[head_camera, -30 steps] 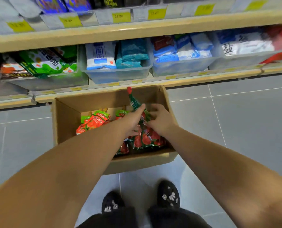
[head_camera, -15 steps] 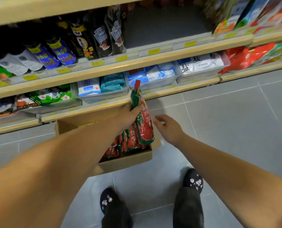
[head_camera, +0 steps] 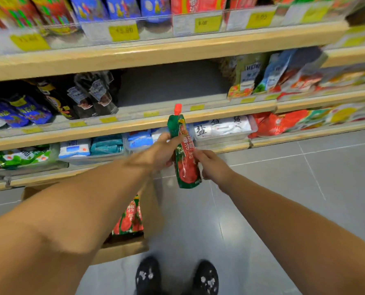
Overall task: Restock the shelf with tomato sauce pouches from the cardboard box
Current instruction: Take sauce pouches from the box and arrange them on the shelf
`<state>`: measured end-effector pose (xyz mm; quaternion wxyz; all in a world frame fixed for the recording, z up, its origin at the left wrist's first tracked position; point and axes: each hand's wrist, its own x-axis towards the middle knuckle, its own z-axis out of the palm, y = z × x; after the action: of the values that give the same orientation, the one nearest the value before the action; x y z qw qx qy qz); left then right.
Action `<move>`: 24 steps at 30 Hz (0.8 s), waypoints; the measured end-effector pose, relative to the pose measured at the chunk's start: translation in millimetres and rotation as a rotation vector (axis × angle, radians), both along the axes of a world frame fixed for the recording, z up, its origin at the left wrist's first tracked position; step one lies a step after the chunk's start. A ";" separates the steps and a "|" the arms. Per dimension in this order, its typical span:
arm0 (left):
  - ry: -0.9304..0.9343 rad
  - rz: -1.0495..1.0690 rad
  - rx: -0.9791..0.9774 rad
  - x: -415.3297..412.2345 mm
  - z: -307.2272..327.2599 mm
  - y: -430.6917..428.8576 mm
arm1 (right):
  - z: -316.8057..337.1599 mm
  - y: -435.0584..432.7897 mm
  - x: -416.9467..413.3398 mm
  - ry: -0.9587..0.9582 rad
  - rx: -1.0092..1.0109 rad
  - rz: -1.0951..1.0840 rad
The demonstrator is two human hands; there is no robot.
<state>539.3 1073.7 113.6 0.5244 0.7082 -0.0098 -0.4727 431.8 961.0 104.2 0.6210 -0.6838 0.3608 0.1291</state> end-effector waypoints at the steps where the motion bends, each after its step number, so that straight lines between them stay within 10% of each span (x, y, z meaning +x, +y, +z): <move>1: 0.020 -0.019 -0.011 6.9 -1.4 -7.1 | -1.0 -10.6 6.7 0.024 -0.013 -0.009; 9: 0.121 0.035 -0.073 59.6 -23.4 -43.3 | -23.4 -47.4 60.0 -0.057 -0.029 -0.049; 24: -0.442 0.252 0.004 135.1 -48.8 -108.9 | -43.1 -108.9 177.7 -0.357 -0.569 -0.237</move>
<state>674.4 964.8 64.8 0.5630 0.7909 -0.0348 -0.2374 609.4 852.1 61.1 0.4696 -0.7944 0.3450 -0.1712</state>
